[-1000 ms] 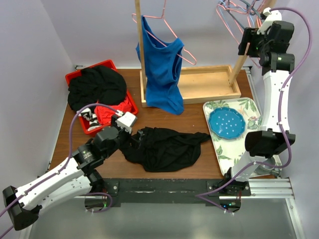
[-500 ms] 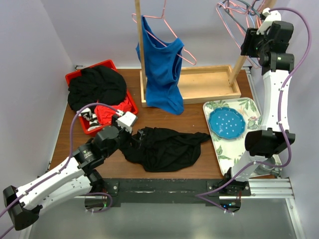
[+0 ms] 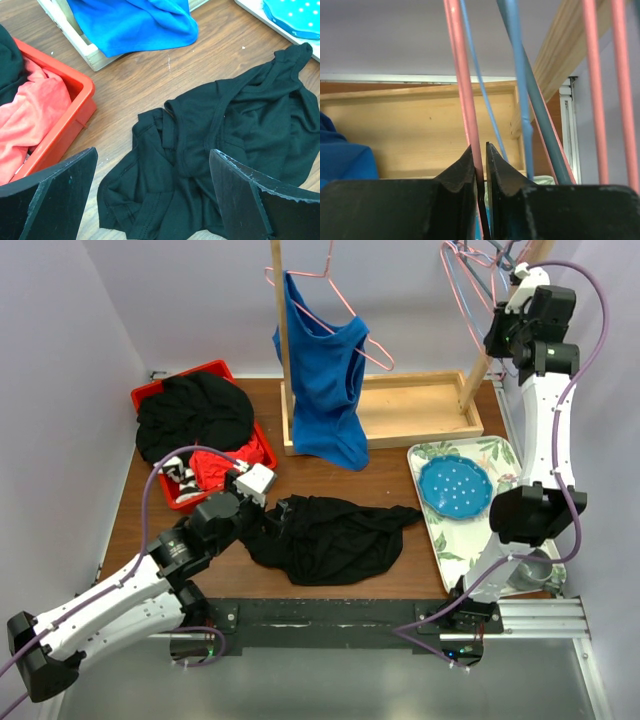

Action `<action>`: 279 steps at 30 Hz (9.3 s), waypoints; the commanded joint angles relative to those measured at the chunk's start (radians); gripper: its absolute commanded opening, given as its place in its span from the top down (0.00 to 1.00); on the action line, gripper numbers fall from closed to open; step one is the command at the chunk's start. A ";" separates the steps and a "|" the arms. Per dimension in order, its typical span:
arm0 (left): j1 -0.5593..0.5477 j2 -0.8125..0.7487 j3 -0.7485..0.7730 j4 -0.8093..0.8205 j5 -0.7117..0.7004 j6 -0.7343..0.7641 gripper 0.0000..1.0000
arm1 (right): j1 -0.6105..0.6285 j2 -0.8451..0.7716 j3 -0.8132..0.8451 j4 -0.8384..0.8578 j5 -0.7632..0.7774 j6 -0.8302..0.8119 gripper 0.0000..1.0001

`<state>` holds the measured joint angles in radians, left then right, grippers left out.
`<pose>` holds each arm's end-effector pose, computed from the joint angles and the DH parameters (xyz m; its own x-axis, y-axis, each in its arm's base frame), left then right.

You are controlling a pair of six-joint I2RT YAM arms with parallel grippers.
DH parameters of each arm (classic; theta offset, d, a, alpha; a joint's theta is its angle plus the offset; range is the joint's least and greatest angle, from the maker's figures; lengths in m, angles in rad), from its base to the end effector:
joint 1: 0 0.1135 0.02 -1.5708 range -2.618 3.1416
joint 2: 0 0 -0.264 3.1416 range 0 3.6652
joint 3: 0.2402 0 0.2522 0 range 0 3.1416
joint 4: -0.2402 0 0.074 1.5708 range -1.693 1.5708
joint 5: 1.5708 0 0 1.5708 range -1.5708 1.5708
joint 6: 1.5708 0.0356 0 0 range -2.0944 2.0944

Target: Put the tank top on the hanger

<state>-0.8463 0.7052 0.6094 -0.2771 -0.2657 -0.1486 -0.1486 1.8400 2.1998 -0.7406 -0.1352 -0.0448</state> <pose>0.1193 -0.1207 0.2814 -0.3218 0.1480 -0.9352 0.5186 0.8539 -0.0433 0.3961 -0.0544 0.4698 -0.3682 0.0103 -0.9297 0.0065 0.9999 0.0085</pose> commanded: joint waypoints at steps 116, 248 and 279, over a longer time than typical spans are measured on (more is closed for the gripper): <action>0.007 0.318 0.044 0.383 0.411 0.032 0.33 | 0.537 -0.591 -0.947 -0.505 -0.753 -0.885 1.00; 0.066 0.515 0.304 0.039 0.699 0.285 1.00 | 0.460 -0.622 -1.163 0.128 -0.941 -0.624 0.57; 0.082 0.427 -0.008 0.423 0.421 -0.338 1.00 | 0.575 -0.417 -1.262 0.308 -0.185 -0.198 0.01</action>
<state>-0.7677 1.1500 0.6281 0.0696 0.1757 -0.4534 0.4149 1.4086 0.9459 -0.5522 -0.4206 -0.3210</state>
